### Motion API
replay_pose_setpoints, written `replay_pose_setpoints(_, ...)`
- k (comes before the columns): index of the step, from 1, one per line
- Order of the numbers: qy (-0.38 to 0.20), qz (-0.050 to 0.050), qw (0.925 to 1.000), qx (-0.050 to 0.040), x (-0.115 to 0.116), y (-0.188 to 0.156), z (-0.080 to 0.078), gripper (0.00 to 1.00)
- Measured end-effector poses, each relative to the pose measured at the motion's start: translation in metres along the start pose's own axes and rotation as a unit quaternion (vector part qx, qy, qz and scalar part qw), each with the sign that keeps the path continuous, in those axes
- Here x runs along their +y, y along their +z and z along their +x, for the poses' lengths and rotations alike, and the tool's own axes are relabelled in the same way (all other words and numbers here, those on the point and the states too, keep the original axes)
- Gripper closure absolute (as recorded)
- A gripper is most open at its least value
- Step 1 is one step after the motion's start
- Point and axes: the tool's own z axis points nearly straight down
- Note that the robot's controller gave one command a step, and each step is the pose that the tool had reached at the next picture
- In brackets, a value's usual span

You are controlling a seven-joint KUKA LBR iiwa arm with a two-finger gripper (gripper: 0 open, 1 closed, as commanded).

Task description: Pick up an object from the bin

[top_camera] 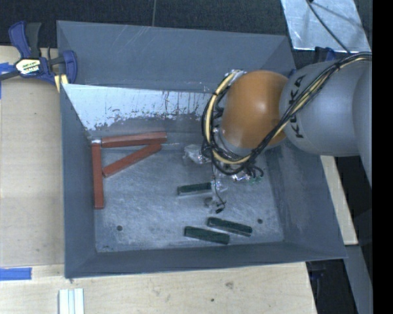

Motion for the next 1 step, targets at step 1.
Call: replay_pose_setpoints(1,0.001,0.0,1.0,-0.0036,0.0004,-0.0037,-0.0027,1.0)
